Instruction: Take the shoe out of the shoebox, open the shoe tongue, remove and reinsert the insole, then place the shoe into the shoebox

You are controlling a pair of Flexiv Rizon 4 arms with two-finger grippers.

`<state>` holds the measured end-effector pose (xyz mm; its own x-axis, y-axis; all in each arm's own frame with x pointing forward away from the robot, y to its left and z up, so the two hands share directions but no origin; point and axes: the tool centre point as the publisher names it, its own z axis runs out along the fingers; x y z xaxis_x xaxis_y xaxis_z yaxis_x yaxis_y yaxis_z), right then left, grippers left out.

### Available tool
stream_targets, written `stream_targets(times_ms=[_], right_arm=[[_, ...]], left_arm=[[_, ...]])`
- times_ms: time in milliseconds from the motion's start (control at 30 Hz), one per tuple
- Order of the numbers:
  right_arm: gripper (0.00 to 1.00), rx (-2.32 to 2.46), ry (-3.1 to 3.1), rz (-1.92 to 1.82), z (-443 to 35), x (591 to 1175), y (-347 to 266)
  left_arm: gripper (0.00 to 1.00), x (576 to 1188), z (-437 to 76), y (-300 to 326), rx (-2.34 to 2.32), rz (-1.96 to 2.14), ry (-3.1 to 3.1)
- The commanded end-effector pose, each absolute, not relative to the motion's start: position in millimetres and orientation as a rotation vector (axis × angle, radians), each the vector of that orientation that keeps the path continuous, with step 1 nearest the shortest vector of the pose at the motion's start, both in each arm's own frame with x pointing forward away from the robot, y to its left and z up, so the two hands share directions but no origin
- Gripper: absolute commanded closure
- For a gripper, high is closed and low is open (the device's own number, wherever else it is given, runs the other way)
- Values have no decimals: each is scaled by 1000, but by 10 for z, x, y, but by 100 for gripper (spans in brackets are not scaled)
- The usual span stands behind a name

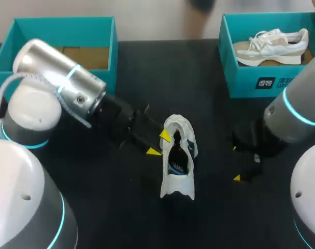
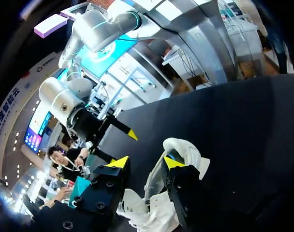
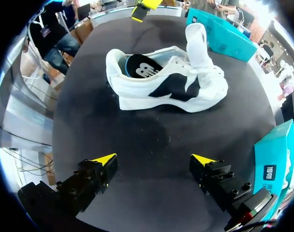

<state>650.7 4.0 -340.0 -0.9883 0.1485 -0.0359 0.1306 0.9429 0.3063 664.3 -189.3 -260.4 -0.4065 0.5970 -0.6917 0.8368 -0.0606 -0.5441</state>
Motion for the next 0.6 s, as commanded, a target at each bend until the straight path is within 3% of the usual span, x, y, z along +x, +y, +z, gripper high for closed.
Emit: stream_targets(times_ms=[33,300,433,467,533,567,600], right_arm=[[0,206,3038,469,-2817,6471,-263],[0,197,3022,511,-2772,6490,-363],[0,197,3022,511,-2772,6490,-363],[0,197,3022,511,-2772,6490,-363],[0,197,3022,511,-2772,6490,-363],[0,197,3022,511,-2772,6490,-363],[0,197,3022,511,-2772,6490,-363]], left_arm=[[59,6707,-2442,-1799,1857,-1277,2086],[62,6786,-2179,-1741,2156,-1034,2092],[75,6825,-2093,-1732,2323,-869,2090],[72,6829,-2079,-1741,2379,-825,2064],[83,6829,-2058,-1727,2512,-708,2069],[100,6824,-2052,-1710,2553,-649,2097],[100,6819,-2040,-1689,2593,-598,2122]])
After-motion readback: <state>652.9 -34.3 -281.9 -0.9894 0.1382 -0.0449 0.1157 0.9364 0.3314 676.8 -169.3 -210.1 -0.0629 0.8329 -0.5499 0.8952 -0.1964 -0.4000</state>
